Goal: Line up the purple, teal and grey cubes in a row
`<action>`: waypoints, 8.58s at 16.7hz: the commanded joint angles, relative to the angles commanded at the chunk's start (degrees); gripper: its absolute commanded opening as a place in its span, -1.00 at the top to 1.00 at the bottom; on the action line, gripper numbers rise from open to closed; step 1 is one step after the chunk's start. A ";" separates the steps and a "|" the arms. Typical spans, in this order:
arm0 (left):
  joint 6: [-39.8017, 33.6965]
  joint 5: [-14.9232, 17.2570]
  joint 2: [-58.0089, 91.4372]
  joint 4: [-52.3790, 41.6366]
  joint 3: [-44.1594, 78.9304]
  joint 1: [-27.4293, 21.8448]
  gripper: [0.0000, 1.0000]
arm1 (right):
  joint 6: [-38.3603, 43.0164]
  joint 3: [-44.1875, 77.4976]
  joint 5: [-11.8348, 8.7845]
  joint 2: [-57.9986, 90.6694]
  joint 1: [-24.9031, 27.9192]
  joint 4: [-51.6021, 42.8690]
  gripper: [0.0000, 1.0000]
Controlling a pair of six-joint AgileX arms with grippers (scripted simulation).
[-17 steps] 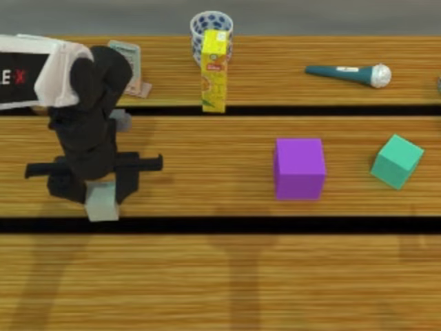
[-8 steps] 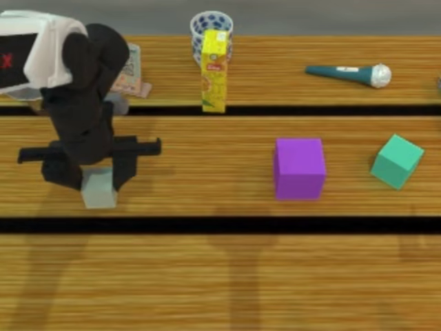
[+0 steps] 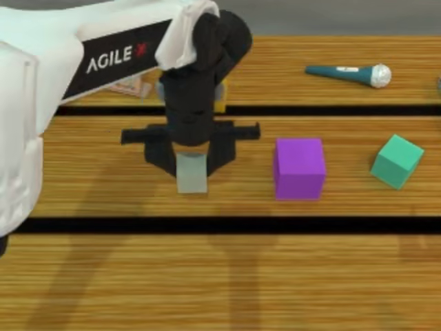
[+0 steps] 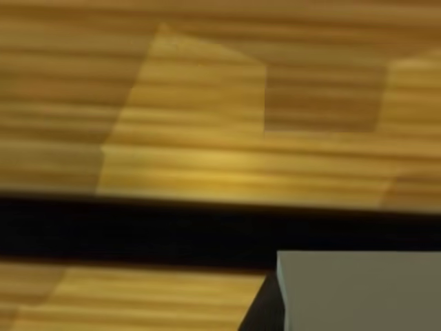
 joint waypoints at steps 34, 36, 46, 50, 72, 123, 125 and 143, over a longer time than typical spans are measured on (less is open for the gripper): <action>-16.73 -0.18 16.37 2.35 16.08 -18.60 0.10 | 0.00 0.00 0.00 0.00 0.00 0.00 -1.00; -16.73 -0.18 16.37 2.35 16.08 -18.60 -0.21 | 0.00 0.00 0.00 0.00 0.00 0.00 -1.00; -16.73 -0.18 16.37 2.35 16.08 -18.60 -1.00 | 0.00 0.00 0.00 0.00 0.00 0.00 -1.00; -16.73 -0.18 16.36 2.34 16.10 -18.44 -1.00 | 0.00 0.00 0.00 0.00 0.00 0.00 -1.00; -13.72 -0.86 -6.53 -0.07 8.43 -7.98 -1.00 | -7.07 18.04 -0.07 18.53 1.48 -11.24 -1.00; 35.09 0.76 -127.91 66.85 -104.18 35.19 -1.00 | -40.72 94.52 0.26 134.06 8.07 -50.46 0.21; 35.09 0.76 -127.91 66.85 -104.18 35.19 -1.00 | -40.72 94.52 0.26 134.06 8.07 -50.46 0.51; 35.09 0.76 -127.91 66.85 -104.18 35.19 -1.00 | -40.34 100.02 -0.28 129.66 8.33 -60.26 1.00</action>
